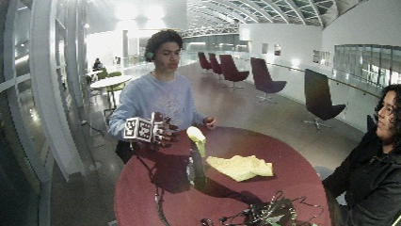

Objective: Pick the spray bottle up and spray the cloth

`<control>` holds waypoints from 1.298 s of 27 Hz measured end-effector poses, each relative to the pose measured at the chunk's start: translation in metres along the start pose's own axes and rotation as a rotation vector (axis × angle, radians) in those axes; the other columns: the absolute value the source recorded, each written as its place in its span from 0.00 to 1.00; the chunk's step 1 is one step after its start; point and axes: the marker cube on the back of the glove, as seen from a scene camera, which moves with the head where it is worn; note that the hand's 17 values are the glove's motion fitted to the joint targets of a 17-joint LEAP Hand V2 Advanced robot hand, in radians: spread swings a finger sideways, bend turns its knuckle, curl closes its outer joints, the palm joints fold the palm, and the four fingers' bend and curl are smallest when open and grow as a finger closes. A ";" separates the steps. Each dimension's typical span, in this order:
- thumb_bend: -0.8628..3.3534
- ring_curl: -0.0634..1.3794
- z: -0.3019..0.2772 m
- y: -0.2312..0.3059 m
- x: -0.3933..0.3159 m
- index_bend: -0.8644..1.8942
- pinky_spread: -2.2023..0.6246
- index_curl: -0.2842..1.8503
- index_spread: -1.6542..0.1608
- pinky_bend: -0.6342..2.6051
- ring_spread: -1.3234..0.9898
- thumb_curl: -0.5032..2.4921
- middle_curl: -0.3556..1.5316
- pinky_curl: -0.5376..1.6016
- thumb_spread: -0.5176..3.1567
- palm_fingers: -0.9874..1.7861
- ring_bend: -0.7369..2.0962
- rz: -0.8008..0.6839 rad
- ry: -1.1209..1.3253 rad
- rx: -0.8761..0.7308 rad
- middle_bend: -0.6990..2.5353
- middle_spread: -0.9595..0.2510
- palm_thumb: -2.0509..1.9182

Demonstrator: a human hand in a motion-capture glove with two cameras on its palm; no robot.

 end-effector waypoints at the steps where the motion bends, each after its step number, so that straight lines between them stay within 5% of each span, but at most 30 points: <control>1: 0.20 0.29 -0.002 -0.002 0.004 0.34 0.85 0.26 0.74 0.26 0.56 0.27 0.39 0.37 0.42 0.63 0.44 0.024 0.004 0.018 0.32 0.74 0.66; 15: 0.20 0.30 -0.012 -0.081 0.061 0.32 0.84 0.22 0.73 0.29 0.57 0.27 0.40 0.40 0.39 0.60 0.45 0.305 -0.048 0.217 0.32 0.75 0.63; 35: 0.21 0.26 0.027 -0.162 0.090 0.39 0.86 0.22 0.72 0.31 0.59 0.28 0.41 0.41 0.39 0.55 0.39 0.362 -0.181 0.409 0.33 0.77 0.67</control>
